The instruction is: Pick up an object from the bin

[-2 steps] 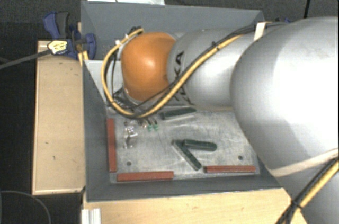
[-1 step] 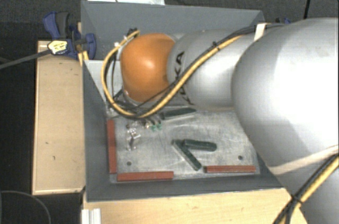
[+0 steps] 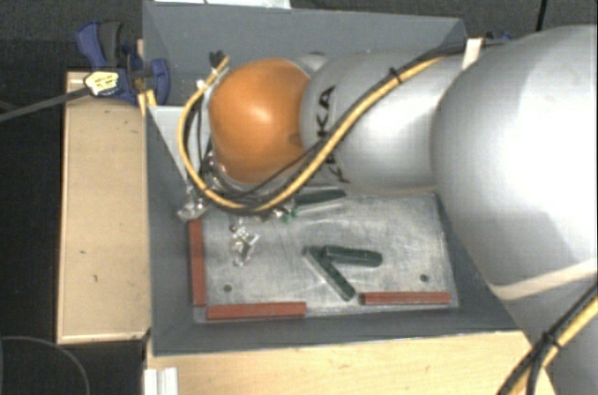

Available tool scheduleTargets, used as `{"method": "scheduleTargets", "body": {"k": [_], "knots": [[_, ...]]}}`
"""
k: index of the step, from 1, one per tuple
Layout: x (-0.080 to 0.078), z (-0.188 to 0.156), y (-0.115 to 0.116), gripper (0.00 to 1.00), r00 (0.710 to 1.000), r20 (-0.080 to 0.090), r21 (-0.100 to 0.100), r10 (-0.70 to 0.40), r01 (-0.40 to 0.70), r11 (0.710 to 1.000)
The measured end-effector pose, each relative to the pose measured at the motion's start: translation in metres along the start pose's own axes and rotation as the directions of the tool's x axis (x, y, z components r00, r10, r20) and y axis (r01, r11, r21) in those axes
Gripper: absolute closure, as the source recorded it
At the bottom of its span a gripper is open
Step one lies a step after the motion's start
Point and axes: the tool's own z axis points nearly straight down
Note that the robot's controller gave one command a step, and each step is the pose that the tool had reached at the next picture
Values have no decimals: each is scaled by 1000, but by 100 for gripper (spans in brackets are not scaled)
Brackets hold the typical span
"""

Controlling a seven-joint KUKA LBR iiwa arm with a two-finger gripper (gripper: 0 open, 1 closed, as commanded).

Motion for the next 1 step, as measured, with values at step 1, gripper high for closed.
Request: {"method": "scheduleTargets", "body": {"k": [1], "knots": [[-9, 24, -8, 0, 990, 3, 4, -143, 143, 990]]}}
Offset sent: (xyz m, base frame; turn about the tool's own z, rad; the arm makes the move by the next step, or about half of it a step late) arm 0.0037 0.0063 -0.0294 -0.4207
